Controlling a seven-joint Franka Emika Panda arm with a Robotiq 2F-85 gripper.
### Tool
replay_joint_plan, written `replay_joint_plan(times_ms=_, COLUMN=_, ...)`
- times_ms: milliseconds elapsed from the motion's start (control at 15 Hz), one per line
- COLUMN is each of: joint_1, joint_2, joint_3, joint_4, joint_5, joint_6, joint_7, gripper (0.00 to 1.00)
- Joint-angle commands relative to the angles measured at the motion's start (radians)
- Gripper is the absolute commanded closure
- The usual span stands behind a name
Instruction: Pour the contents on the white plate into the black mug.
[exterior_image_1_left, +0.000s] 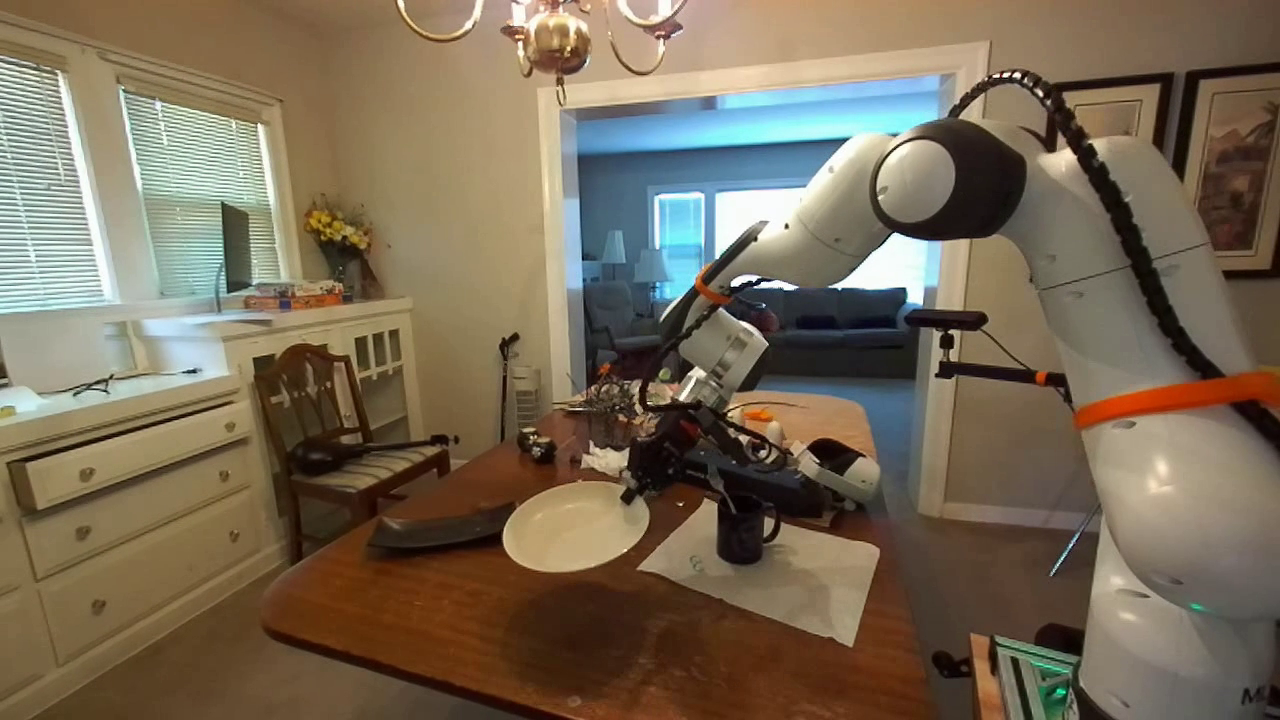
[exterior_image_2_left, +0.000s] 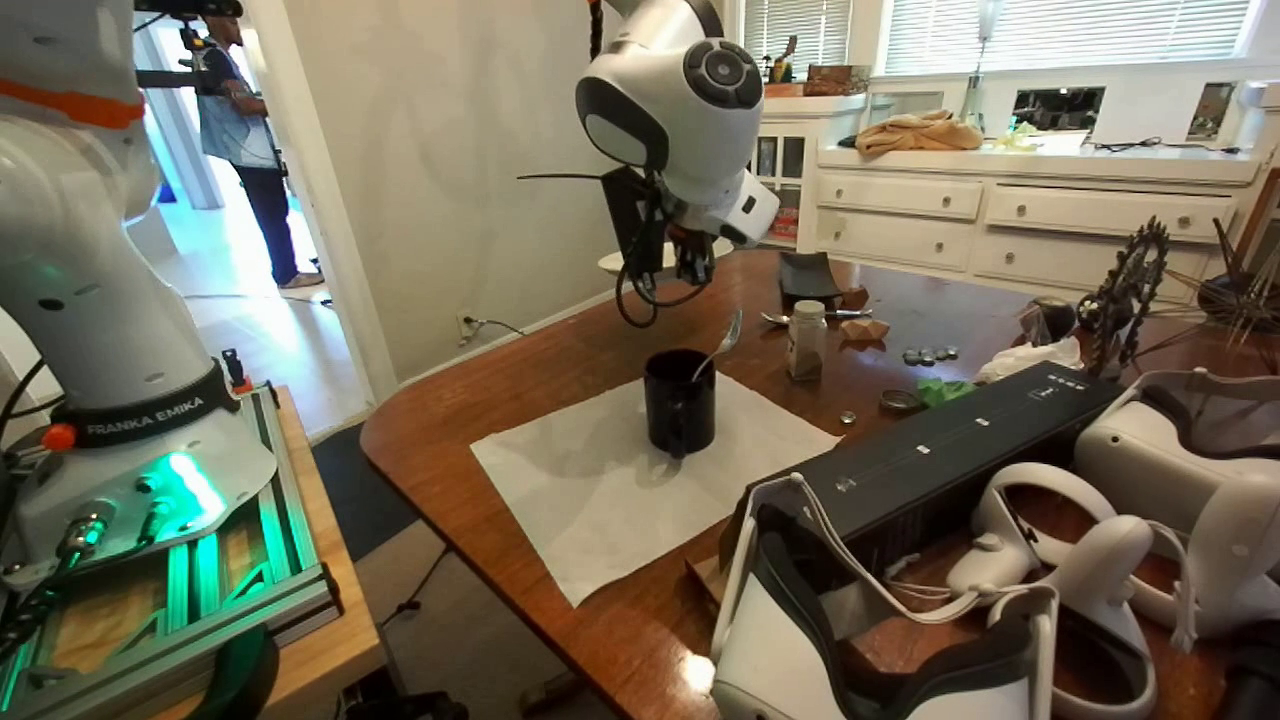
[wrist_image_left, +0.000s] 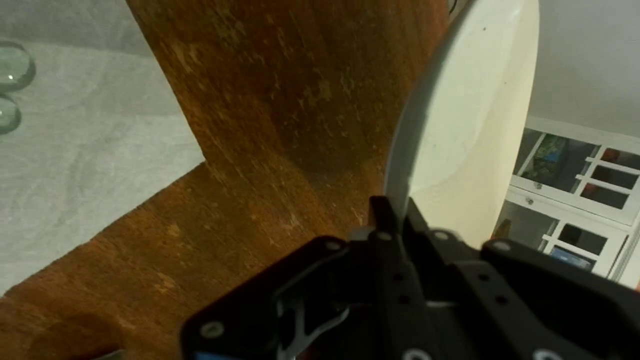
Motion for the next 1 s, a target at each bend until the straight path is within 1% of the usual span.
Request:
replay_joint_plan(times_ms=0, joint_1=-0.028, joint_2=0.091, joint_3=0.023, joint_4=0.112, joint_5=-0.023, joint_6=-0.082, joint_7=0.086, gripper=0.98)
replay_joint_plan(times_ms=400, joint_1=-0.052, joint_2=0.211, joint_3=0.071, joint_4=0.273, joint_5=-0.025, joint_6=-0.167, joint_7=0.088, gripper=0.98)
replay_joint_plan(times_ms=933, joint_1=-0.055, joint_2=0.370, joint_3=0.127, joint_4=0.498, joint_5=-0.022, joint_6=-0.162, joint_7=0.118, gripper=0.98)
